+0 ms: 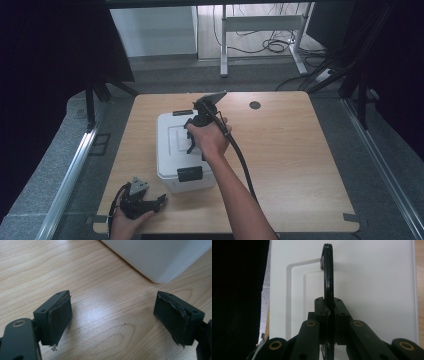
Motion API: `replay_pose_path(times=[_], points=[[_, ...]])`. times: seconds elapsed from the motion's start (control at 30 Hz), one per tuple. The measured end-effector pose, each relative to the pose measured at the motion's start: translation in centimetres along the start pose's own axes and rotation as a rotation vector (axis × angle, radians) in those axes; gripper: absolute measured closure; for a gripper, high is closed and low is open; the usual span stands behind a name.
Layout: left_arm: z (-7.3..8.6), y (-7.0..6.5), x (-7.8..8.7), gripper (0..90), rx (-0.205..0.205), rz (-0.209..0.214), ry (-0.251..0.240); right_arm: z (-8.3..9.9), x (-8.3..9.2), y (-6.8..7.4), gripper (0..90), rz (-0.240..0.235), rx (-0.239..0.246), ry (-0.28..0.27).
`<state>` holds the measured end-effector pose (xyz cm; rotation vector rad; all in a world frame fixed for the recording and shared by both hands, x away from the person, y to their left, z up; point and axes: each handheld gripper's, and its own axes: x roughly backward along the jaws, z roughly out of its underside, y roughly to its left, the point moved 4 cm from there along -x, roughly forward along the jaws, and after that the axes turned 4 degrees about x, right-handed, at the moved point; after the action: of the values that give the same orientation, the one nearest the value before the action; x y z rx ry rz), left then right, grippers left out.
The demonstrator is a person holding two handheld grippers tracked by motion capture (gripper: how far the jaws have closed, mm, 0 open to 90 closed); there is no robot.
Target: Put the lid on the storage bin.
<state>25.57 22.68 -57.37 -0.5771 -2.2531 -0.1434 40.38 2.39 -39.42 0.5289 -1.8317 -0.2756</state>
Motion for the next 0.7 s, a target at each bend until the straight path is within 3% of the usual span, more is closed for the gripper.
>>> replay_pose_path(times=[0.17,0.7], points=[[-0.01,-0.01,-0.01,15.0,0.001,0.001,-0.001,0.01,-0.01,0.32,84.1,0.007,0.016,-0.003],[-0.02,-0.01,-0.03,15.0,0.001,0.0,-0.002,-0.1,0.54,0.68,84.3,0.01,-0.003,0.01]])
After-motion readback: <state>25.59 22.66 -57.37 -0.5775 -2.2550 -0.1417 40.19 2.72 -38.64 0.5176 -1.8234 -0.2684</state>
